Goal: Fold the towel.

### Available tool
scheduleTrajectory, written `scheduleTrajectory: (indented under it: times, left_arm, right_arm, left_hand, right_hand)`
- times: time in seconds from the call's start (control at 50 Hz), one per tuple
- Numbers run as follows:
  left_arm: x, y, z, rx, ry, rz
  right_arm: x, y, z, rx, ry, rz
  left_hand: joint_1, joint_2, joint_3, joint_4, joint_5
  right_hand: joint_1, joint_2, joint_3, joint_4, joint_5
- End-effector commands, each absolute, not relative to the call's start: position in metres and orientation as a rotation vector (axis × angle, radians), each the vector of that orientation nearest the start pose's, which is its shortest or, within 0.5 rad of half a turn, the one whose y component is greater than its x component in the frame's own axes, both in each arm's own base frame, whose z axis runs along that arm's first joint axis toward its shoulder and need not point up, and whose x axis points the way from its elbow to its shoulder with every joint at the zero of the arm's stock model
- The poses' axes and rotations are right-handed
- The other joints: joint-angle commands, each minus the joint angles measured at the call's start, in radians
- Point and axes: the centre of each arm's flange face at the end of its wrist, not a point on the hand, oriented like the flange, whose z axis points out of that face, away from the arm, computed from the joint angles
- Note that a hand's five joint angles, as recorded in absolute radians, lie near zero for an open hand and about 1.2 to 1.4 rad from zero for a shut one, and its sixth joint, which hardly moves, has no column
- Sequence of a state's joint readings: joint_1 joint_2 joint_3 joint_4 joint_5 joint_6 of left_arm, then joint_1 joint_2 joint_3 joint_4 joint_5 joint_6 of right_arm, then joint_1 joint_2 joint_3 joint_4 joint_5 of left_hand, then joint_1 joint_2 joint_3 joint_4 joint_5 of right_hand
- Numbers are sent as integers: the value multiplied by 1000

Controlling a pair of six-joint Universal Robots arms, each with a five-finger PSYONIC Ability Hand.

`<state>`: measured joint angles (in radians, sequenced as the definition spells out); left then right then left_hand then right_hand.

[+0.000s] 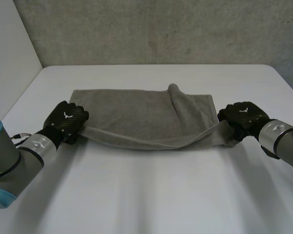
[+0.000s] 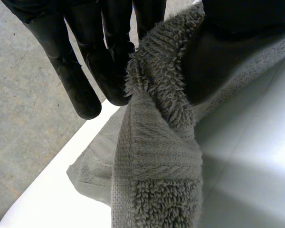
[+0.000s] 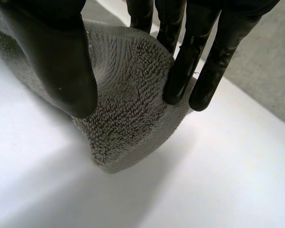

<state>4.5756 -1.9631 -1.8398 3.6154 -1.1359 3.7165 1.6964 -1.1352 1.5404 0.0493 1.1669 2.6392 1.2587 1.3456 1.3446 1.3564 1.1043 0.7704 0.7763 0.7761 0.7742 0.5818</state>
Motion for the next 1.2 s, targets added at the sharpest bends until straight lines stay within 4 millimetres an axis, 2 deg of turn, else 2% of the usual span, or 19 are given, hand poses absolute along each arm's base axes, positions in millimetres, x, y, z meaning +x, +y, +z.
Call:
scheduleTrajectory:
  times: [0.02,0.04,0.08,0.16,0.24,0.28,0.4,0.66,0.74,0.78,0.86,0.96,1.0,1.08,1.12,1.14,1.16,1.18,1.2]
  left_arm:
    - [-212,-303,146,1249,2098,-2058]
    - [-212,-303,146,1249,2098,-2058]
    - [-212,-304,144,1250,2104,-2054]
    - [-212,-304,142,1240,2107,-2044]
    - [-211,-307,132,1247,2132,-2013]
    - [-212,-308,129,1248,2145,-2005]
    - [-209,-315,122,1210,2164,-1969]
    - [-202,-316,126,1134,2193,-1898]
    - [-201,-315,132,1129,2191,-1899]
    - [-200,-313,142,1128,2182,-1906]
    - [-199,-310,152,1132,2179,-1916]
    - [-200,-306,180,1117,2114,-1983]
    - [-202,-300,208,1114,2025,-2066]
    - [-205,-294,233,1116,1951,-2153]
    - [-206,-290,246,1107,1931,-2200]
    - [-206,-285,259,1091,1924,-2246]
    - [-205,-280,274,1068,1923,-2294]
    - [-205,-280,274,1068,1923,-2294]
    - [-203,-276,288,1041,1921,-2338]
  right_arm:
    - [207,-315,169,-1072,2305,-1554]
    - [207,-315,169,-1072,2305,-1554]
    - [208,-316,168,-1073,2287,-1544]
    - [205,-319,172,-1054,2271,-1551]
    - [191,-329,178,-949,2304,-1588]
    - [186,-333,181,-915,2308,-1608]
    - [173,-343,183,-867,2334,-1637]
    - [167,-348,183,-849,2367,-1660]
    - [165,-349,185,-843,2377,-1668]
    - [166,-347,187,-847,2369,-1670]
    - [169,-344,191,-856,2357,-1676]
    - [169,-338,216,-851,2315,-1756]
    - [170,-332,238,-863,2272,-1829]
    - [170,-325,260,-872,2233,-1891]
    - [171,-317,286,-880,2188,-1962]
    - [171,-317,286,-880,2188,-1962]
    - [171,-313,300,-883,2163,-2000]
    - [171,-313,301,-883,2163,-2001]
    - [171,-309,313,-888,2143,-2032]
  left_hand:
    - [138,51,52,40,117]
    - [138,51,52,40,117]
    - [138,51,52,40,117]
    - [79,-8,-7,-18,59]
    - [-372,-459,-458,-469,-392]
    - [-399,-486,-485,-497,-419]
    - [-411,-498,-497,-509,-431]
    - [-432,-519,-517,-529,-452]
    - [-291,-378,-377,-388,-311]
    - [135,48,49,38,115]
    - [138,51,52,40,117]
    - [138,51,52,40,117]
    - [138,51,52,40,117]
    - [138,51,52,40,117]
    - [138,51,52,40,117]
    - [138,51,52,40,117]
    - [138,51,52,40,117]
    - [138,51,52,40,117]
    - [138,51,52,40,117]
  right_hand:
    - [393,387,387,389,407]
    - [395,389,389,391,409]
    - [625,619,619,621,639]
    - [626,620,620,622,640]
    - [626,620,620,622,640]
    - [626,620,620,622,640]
    - [626,620,620,622,640]
    - [626,620,620,622,640]
    - [626,620,620,622,640]
    - [626,620,620,622,640]
    - [626,620,620,622,640]
    - [626,620,620,622,640]
    - [626,620,620,622,640]
    - [626,620,620,622,640]
    - [626,620,620,622,640]
    - [626,620,620,622,640]
    - [626,620,620,622,640]
    - [626,620,620,622,640]
    - [626,620,620,622,640]
